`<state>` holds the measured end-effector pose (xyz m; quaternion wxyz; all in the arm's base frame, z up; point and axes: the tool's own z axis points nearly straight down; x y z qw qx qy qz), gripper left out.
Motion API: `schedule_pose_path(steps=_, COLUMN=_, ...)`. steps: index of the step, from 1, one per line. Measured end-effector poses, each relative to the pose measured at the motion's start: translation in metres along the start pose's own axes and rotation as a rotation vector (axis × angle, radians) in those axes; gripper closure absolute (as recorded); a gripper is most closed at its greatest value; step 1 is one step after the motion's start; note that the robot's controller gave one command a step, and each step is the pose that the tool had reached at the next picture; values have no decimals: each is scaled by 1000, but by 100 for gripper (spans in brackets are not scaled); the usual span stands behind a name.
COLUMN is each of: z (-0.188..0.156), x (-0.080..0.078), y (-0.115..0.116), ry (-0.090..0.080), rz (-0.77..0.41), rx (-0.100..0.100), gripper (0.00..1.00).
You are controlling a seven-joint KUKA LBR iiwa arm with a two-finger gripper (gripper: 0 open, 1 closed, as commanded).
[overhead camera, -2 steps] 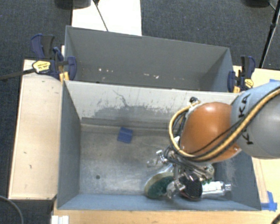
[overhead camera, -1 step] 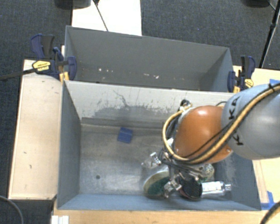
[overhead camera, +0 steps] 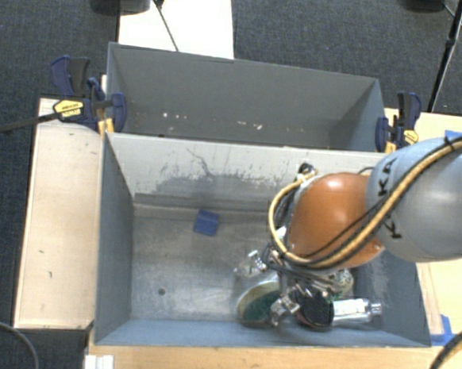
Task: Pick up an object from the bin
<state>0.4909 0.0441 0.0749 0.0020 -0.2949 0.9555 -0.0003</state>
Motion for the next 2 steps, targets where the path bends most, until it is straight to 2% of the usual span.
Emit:
schedule_pose_path(steps=1, z=-2, x=-4, y=0, ry=-11, rz=3, rx=2, gripper=100)
schedule_pose_path(steps=2, z=-85, x=-6, y=-2, ry=-5, rz=11, rx=3, gripper=100)
